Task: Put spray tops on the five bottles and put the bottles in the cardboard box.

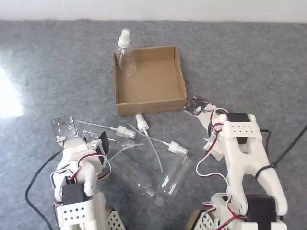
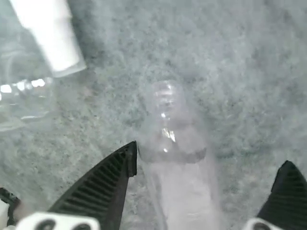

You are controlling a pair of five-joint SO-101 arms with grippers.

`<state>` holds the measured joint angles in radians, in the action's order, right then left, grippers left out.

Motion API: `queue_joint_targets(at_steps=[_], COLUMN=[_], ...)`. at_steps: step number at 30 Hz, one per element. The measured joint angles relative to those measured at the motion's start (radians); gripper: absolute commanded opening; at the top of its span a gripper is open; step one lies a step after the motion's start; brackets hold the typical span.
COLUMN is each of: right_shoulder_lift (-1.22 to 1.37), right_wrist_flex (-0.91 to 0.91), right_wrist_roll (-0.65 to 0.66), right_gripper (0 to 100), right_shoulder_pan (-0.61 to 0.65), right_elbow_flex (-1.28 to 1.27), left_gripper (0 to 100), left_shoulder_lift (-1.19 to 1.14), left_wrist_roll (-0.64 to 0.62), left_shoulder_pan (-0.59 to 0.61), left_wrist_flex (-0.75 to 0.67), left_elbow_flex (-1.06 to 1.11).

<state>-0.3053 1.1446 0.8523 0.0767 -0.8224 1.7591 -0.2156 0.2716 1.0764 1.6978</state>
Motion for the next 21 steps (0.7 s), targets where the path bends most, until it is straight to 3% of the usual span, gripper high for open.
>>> queue_joint_targets(at_steps=[8, 21], right_shoulder_lift=[0.0, 0.0], right_wrist_flex=[0.0, 0.0], right_wrist_roll=[0.101, 0.16], right_gripper=[39.9, 39.8], right_shoulder_pan=[0.015, 0.014], right_elbow_flex=[0.0, -0.049], left_gripper=[21, 21], left_shoulder_lift=[0.0, 0.0], left_wrist_roll=[0.0, 0.0], left_shoulder_pan=[0.0, 0.0], left_wrist_flex=[0.0, 0.0], left_elbow_flex=[0.0, 0.0])
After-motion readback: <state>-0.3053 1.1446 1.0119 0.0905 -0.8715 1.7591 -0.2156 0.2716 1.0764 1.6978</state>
